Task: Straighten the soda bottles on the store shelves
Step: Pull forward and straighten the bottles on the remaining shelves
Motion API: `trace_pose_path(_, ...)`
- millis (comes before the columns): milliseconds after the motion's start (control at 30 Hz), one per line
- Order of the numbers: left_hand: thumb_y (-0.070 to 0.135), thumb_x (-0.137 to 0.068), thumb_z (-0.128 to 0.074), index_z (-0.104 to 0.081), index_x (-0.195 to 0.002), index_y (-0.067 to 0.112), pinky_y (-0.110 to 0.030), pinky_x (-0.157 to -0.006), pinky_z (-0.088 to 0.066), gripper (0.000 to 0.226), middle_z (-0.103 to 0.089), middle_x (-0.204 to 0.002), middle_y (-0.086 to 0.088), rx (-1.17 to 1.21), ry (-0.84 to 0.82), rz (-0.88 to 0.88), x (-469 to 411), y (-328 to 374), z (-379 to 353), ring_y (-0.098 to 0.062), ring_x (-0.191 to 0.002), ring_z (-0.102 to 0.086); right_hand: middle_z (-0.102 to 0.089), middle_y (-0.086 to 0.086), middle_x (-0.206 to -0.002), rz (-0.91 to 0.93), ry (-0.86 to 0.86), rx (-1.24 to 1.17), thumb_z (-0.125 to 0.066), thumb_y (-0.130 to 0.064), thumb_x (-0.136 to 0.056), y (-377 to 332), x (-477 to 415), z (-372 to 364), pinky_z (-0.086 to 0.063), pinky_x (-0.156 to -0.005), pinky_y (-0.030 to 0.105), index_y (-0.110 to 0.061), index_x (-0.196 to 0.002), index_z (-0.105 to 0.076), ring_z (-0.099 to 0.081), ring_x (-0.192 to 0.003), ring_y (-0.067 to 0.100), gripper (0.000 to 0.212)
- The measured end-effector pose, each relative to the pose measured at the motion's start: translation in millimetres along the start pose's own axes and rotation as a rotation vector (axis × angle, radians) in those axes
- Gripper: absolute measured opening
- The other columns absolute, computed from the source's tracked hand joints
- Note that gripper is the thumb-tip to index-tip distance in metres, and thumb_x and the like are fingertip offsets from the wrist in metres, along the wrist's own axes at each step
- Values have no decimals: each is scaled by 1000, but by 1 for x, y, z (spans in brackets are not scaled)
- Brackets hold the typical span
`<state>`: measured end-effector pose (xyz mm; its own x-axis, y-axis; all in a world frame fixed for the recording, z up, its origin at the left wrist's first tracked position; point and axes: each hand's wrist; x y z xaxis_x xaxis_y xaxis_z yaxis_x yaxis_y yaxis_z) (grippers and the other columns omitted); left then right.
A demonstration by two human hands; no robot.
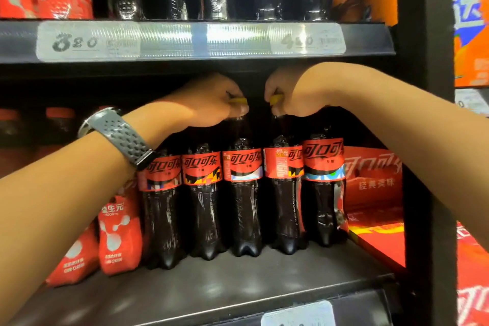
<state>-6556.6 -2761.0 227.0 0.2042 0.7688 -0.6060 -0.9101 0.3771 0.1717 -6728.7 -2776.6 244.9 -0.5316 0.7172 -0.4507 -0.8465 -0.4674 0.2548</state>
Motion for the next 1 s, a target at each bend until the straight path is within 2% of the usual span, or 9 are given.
trace_pose_path(133,24,-91,-62,-68,-101,16,-43,-96,-48,14,-71,-95,-5,-6,-28,4,0,-1,0,-23,-94,-65,-58,7,-97,-42,71,-8,-59,-38,-91,3,-5,-7,-42,-73,31,-6,-113,-62,-54,-85,25,39)
trace_pose_path(233,26,-90,-63,-67,-104,19,-42,-97,-47,16,-70,-96,-2,-13,-35,20,0,-1,2,-20,-95,-64,-51,4,-89,-74,79,-12,-56,-45,-91,1,-9,-10,-38,-70,31,-8,-111,-61,-51,-82,22,42)
trace_pose_path(367,30,-87,-65,-63,-116,23,-40,-99,-45,29,-66,-110,1,-65,-14,24,-2,2,2,-18,-103,-60,-55,9,-100,-99,26,34,-44,-44,-97,6,-2,-5,-39,-74,32,-8,-115,-57,-53,-89,26,42)
trace_pose_path(500,45,-86,-63,-53,-131,24,-30,-99,-41,51,-59,-127,6,-121,11,-28,-7,11,-8,-14,-113,-56,-61,13,-106,-153,-17,139,-46,-18,-96,18,11,2,-47,-79,34,-8,-117,-58,-59,-94,31,26)
trace_pose_path(600,50,-85,-62,-51,-134,23,-29,-96,-42,57,-60,-128,2,-190,43,-93,-12,24,-19,-17,-113,-56,-60,15,-117,-200,-58,215,-50,-18,-95,24,21,0,-47,-79,33,-8,-124,-55,-59,-103,33,31)
trace_pose_path(733,53,-80,-66,-62,-114,25,-36,-86,-50,45,-66,-108,0,-300,76,-138,-17,39,-27,-21,-96,-60,-61,11,-113,-190,18,218,-63,-31,-87,29,25,-9,-52,-84,41,-13,-123,-54,-61,-98,33,41)
trace_pose_path(867,54,-76,-69,-64,-94,25,-33,-74,-50,34,-65,-92,1,-307,104,-110,-20,43,-31,-19,-81,-59,-61,13,-114,-149,68,212,-68,-21,-82,33,27,-14,-54,-81,41,-11,-124,-53,-62,-97,34,46)
trace_pose_path(933,55,-78,-66,-64,-100,25,-34,-77,-50,37,-65,-98,0,-329,94,-93,-19,44,-33,-20,-85,-59,-62,13,-113,-142,63,225,-67,-18,-82,34,28,-14,-54,-79,39,-11,-124,-53,-63,-95,33,45)
trace_pose_path(1000,56,-82,-62,-58,-121,26,-34,-87,-48,49,-63,-117,-2,-359,78,-77,-15,48,-33,-23,-101,-58,-61,13,-115,-140,58,239,-66,-18,-84,32,30,-15,-54,-80,40,-11,-125,-52,-62,-96,33,44)
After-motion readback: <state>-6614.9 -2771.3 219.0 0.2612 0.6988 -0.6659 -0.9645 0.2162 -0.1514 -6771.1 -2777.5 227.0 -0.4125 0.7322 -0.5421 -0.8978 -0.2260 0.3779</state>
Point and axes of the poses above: each hand's wrist, its own x-axis away from the middle knuckle, its own z-axis out of the back of the hand, y = z × x
